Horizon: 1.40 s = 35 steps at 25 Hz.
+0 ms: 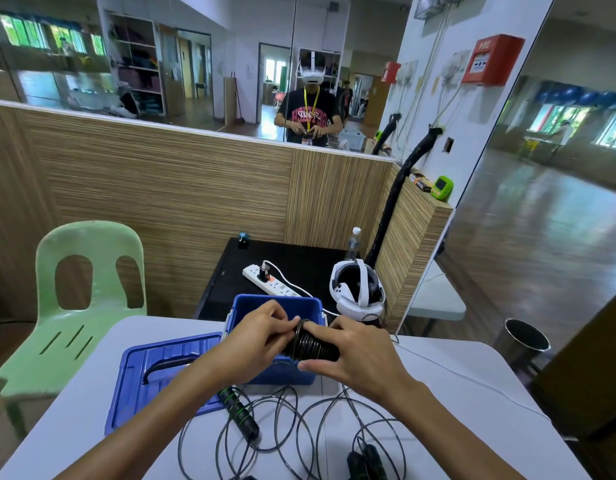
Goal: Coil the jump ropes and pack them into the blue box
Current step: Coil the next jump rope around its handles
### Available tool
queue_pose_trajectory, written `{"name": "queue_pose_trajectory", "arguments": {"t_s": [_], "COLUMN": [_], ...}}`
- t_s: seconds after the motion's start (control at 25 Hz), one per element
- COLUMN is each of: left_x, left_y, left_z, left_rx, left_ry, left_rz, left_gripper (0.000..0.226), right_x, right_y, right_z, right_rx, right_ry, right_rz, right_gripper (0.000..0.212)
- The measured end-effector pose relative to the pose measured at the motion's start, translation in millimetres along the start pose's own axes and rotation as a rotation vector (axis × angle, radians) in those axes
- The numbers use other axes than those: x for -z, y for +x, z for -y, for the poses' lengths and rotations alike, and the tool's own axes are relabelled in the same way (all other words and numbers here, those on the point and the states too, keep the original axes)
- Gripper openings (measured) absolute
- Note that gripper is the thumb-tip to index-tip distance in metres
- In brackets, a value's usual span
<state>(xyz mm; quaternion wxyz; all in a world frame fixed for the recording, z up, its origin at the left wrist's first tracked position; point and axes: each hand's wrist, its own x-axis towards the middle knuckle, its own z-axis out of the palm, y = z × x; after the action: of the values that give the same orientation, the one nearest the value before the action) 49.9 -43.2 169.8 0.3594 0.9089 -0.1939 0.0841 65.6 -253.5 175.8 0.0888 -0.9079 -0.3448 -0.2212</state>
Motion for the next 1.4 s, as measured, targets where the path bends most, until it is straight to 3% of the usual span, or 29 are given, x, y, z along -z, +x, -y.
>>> {"name": "queue_pose_trajectory", "arguments": {"t_s": [0.2,0.52,0.76,1.08,1.4], "left_x": [-5,-16,-28,-42,-33], "left_y": [-3,-6,-9,-1,7], "left_z": [0,-12,-20,-27,-27], "left_rx": [0.110,0.188,0.261,0.400,0.715], "left_ry": [-0.066,-0.188,-0.094,0.072,-0.437], "left_rz": [0.054,-0.310,-0.398,-0.295,-0.051], "left_gripper": [0.027,0.018,0.004,0.011,0.022], "right_x": [-4,-7,-13,-17,-18], "right_y": [-3,0,-4,-11,-19], "right_z": [1,7,10,11,15], "right_rx": [-0.062,-0.071,-0.091,-0.090,-0.160], "right_ry": [0.020,-0.051,-0.021,-0.078,0.003], "right_rz": [0.097,0.040,0.090,0.153,0.302], "right_gripper": [0.066,0.059,0.060,0.059,0.066]}}
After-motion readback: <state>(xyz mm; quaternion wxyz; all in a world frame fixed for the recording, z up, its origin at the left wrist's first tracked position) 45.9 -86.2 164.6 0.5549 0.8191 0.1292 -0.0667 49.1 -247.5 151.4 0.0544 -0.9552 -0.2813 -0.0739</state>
